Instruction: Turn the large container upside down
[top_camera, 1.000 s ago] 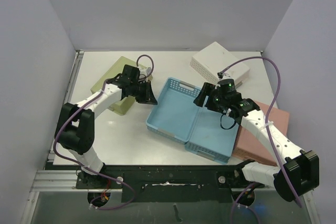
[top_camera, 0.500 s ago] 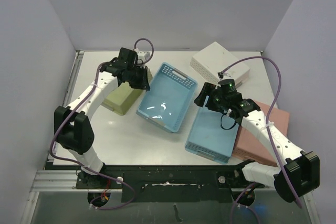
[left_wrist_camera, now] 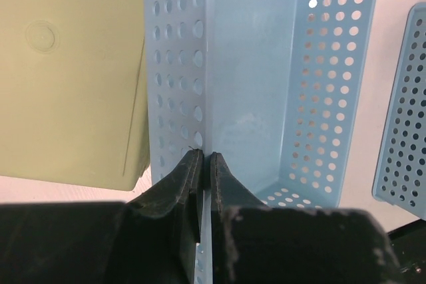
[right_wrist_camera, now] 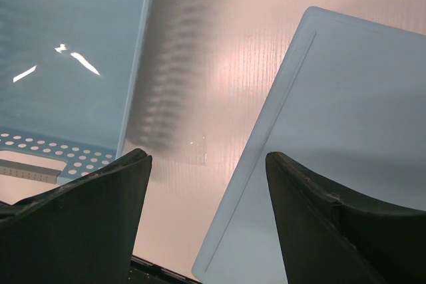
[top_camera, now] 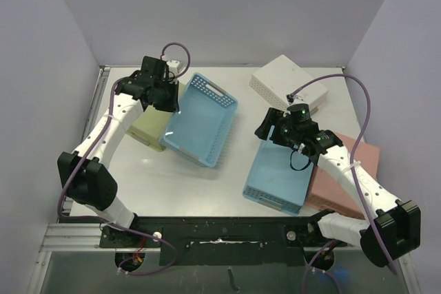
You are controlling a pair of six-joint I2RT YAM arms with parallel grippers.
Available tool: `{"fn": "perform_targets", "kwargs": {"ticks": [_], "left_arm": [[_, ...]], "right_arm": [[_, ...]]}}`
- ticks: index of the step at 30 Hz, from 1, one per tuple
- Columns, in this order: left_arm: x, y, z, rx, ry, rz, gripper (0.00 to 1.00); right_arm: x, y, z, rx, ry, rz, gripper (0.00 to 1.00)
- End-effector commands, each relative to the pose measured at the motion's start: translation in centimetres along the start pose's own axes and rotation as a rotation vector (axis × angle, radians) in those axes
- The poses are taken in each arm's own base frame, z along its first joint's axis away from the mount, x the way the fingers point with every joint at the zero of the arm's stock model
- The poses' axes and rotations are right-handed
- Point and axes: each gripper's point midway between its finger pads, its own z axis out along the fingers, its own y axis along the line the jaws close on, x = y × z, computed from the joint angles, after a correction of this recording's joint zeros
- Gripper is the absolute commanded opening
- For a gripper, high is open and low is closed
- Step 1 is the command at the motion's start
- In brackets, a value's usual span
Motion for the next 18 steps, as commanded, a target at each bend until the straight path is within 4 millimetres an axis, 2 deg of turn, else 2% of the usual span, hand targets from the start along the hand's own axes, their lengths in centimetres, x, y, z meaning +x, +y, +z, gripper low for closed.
{"fn": "perform_targets", "kwargs": {"ticks": [1, 9, 13, 18], "left_arm": [[-3.0, -1.3, -2.5, 0.051, -0.124, 0.016, 0.00], [-2.2, 2.2, -1.9, -0.146, -0.120, 0.012, 0.00], [-2.5, 2.5, -2.2, -0.214, -0.139, 0.028, 0.00], [-3.9, 3.1, -4.0, -0.396, -0.182, 0.086, 0.00]], "right_arm": [[-2.7, 2.0, -1.0, -0.064, -0.081, -0.001, 0.71], [-2.5, 2.2, -1.0, -0.070, -0.077, 0.000, 0.71], [-2.2, 2.2, -0.8, -0.069, -0.068, 0.002, 0.71], [-2.5, 2.2, -0.8, -0.067, -0.077, 0.005, 0.71]]}}
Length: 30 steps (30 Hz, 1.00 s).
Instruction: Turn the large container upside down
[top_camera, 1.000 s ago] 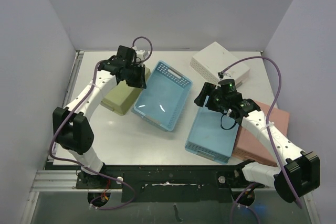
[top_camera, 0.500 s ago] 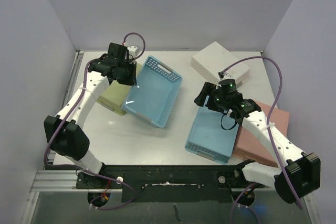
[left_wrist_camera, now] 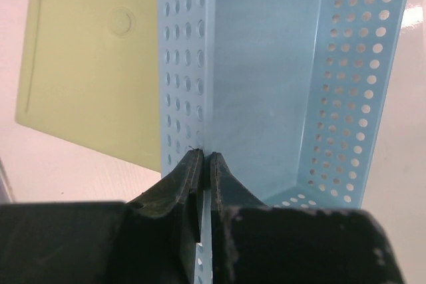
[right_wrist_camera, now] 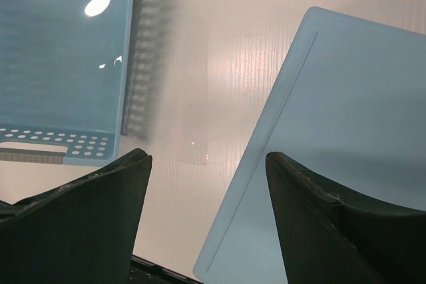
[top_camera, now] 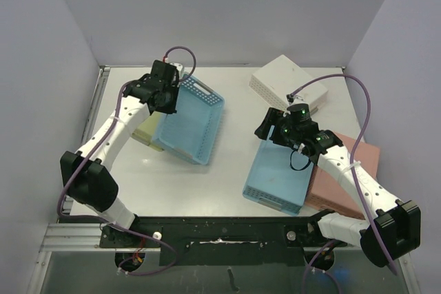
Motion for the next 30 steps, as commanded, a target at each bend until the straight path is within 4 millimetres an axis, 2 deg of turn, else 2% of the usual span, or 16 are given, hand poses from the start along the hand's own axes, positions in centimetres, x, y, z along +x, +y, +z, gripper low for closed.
{"fn": "perform_targets", "kwargs": {"ticks": [1, 4, 7, 11, 14, 16, 18, 20, 24, 30], "left_arm": [[-4.3, 1.6, -3.8, -0.212, -0.162, 0.049, 0.00], [-4.7, 1.3, -4.8, -0.349, -0.169, 0.136, 0.00], [-4.9, -0.2, -5.4, -0.437, -0.194, 0.219, 0.00], [-4.5, -2.7, -4.8, -0.450, -0.182, 0.304, 0.00], [-3.7, -4.4, -3.4, -0.429, -0.135, 0.342, 0.10], [-3.2, -5.5, -2.5, -0.407, -0.113, 0.358, 0.27], [-3.0, -6.7, -1.9, -0.375, -0.103, 0.359, 0.38], [-3.3, -7.7, -1.8, -0.335, -0.113, 0.342, 0.44], [-3.8, -10.6, -1.8, -0.171, -0.139, 0.289, 0.46], [-3.5, -16.2, -1.8, 0.139, -0.153, 0.172, 0.46]], "right_arm": [[-2.5, 2.2, -0.8, -0.064, -0.078, 0.000, 0.71], [-2.6, 2.2, -0.8, -0.062, -0.083, -0.003, 0.71], [-2.6, 2.2, -0.8, -0.062, -0.081, -0.003, 0.71], [-2.7, 2.1, -1.0, -0.058, -0.088, -0.001, 0.71], [-2.9, 2.0, -1.3, -0.053, -0.101, 0.002, 0.71], [-3.0, 1.9, -1.7, -0.052, -0.113, 0.003, 0.71], [-3.1, 1.7, -2.0, -0.042, -0.123, 0.004, 0.71], [-3.3, 1.6, -2.4, -0.037, -0.135, 0.005, 0.71], [-3.4, 1.3, -2.9, -0.024, -0.152, 0.007, 0.72], [-3.7, 1.0, -3.5, -0.013, -0.176, 0.013, 0.72]]}}
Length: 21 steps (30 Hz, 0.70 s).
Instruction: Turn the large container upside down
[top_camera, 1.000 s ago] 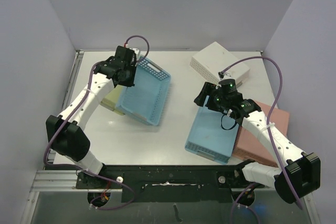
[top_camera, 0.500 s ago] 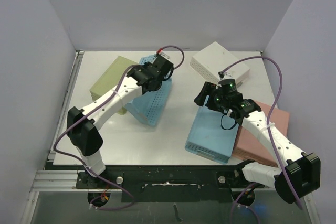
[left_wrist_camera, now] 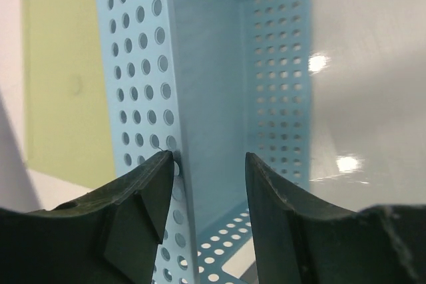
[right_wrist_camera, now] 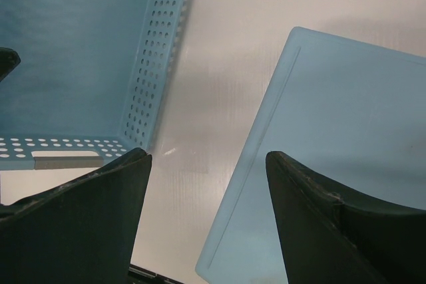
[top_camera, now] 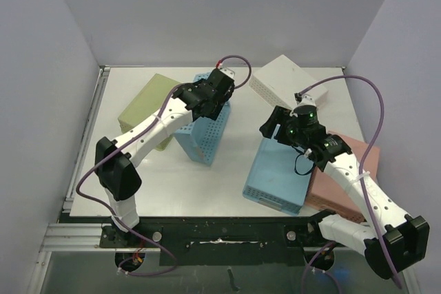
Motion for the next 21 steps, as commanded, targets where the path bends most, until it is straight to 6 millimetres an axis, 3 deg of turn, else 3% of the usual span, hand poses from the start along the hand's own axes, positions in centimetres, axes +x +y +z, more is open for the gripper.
{"fn": "perform_targets", "kwargs": {"ticks": [1, 8, 21], "left_arm": [[-3.5, -5.0, -2.6, 0.314, -0.112, -0.172, 0.46], [-6.2, -7.0, -5.1, 0.507, -0.187, -0.254, 0.45], [-8.1, -5.3, -7.1, 0.643, -0.240, -0.352, 0.45]], "right_arm": [[-2.1, 0.9, -1.3, -0.014, -0.083, 0.013, 0.72], [-2.1, 0.6, -1.9, -0.016, -0.106, 0.020, 0.72], [-4.1, 3.9, -1.9, -0.118, -0.125, 0.010, 0.72]]}}
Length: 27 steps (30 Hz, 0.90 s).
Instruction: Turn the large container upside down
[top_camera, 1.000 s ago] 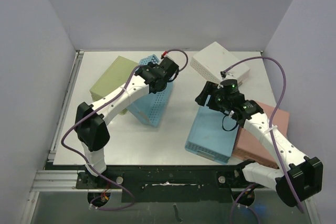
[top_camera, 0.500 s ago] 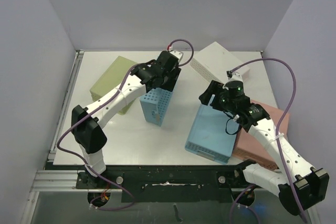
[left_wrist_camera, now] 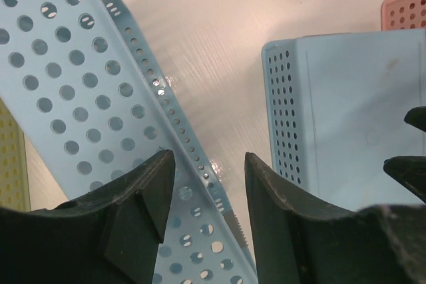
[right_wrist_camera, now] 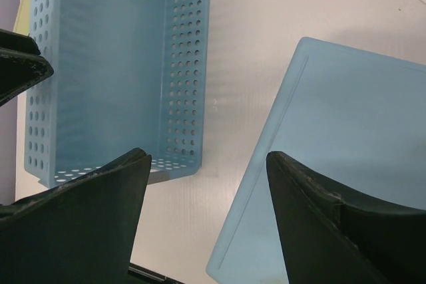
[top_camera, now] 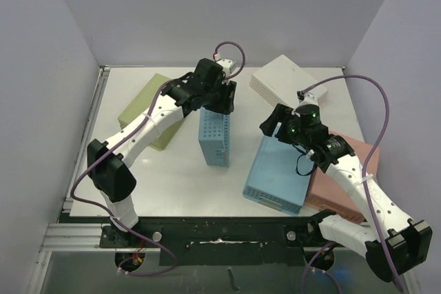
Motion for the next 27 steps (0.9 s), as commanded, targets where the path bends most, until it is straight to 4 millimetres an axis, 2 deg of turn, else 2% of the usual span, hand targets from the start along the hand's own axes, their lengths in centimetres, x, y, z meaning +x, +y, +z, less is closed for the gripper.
{"fn": "perform_targets", "kwargs": {"ticks": [1, 8, 11, 13, 14, 17, 19, 21, 24, 27], "left_arm": [[-4.1, -1.5, -3.9, 0.120, -0.148, -0.040, 0.45], [-5.6, -1.8, -5.7, 0.160, -0.194, -0.053, 0.45], [-6.8, -2.5, -7.3, 0.205, -0.234, -0.061, 0.45], [-7.6, -2.4, -8.5, 0.236, -0.269, -0.082, 0.45], [-7.9, -1.6, -9.0, 0.241, -0.288, -0.114, 0.45], [-8.6, 3.5, -10.7, 0.259, -0.363, -0.272, 0.45], [-7.8, 7.1, -11.8, 0.265, -0.395, -0.381, 0.45], [-6.2, 9.9, -11.6, 0.274, -0.380, -0.485, 0.45], [-3.9, 12.3, -11.1, 0.266, -0.354, -0.569, 0.45], [-2.6, 13.2, -10.4, 0.293, -0.342, -0.614, 0.45]], "right_arm": [[-3.3, 3.7, -0.7, -0.108, -0.086, -0.011, 0.72], [-3.7, 5.2, -0.6, -0.139, -0.089, -0.026, 0.73], [-3.8, 6.8, -0.4, -0.173, -0.086, -0.043, 0.73], [-3.8, 8.2, 0.3, -0.194, -0.078, -0.061, 0.73], [-3.9, 9.1, 0.5, -0.209, -0.074, -0.071, 0.73], [-4.2, 12.4, 1.6, -0.259, -0.059, -0.110, 0.73], [-3.8, 14.3, 2.7, -0.299, -0.031, -0.131, 0.72], [-3.2, 15.4, 4.4, -0.310, 0.007, -0.139, 0.71], [-3.0, 16.1, 6.3, -0.325, 0.044, -0.130, 0.68], [-3.2, 16.3, 7.6, -0.348, 0.068, -0.096, 0.60]]}}
